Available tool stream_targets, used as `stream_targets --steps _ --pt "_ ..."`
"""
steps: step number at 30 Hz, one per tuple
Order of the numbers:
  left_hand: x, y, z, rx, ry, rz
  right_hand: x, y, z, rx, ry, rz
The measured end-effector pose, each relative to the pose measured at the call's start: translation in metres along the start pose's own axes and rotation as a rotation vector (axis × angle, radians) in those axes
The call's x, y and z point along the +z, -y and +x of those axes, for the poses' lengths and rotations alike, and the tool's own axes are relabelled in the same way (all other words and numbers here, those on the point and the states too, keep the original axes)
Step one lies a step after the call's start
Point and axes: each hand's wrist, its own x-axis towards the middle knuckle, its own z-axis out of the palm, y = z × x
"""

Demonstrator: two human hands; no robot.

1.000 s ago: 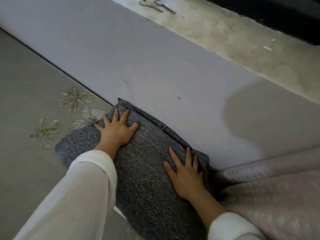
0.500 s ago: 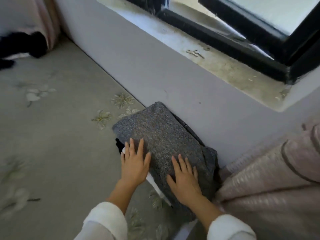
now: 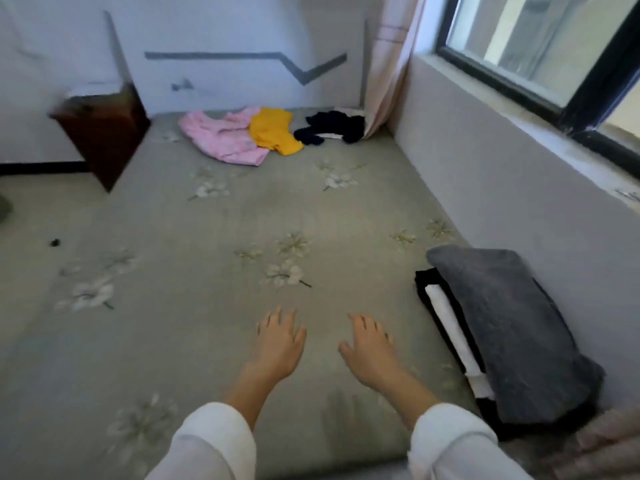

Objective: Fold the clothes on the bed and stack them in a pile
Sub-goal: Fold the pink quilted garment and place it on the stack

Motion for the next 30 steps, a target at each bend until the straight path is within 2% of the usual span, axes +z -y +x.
stream_targets --steps 8,17,30 --pt "-0.111 0.190 -0.115 -0.275 -0.321 0.046 0.058 0.215 -0.023 -0.413 0.116 -0.118" --pt "-0.188 0.347 -0.199 -0.562 -0.467 0.034 0.114 0.423 -0.040 -0.791 0.174 -0.228" --pt "-0.309 0.547 -0.183 -0.670 -0.546 0.015 0.169 0.664 0.014 -0.933 0.186 -0.305"
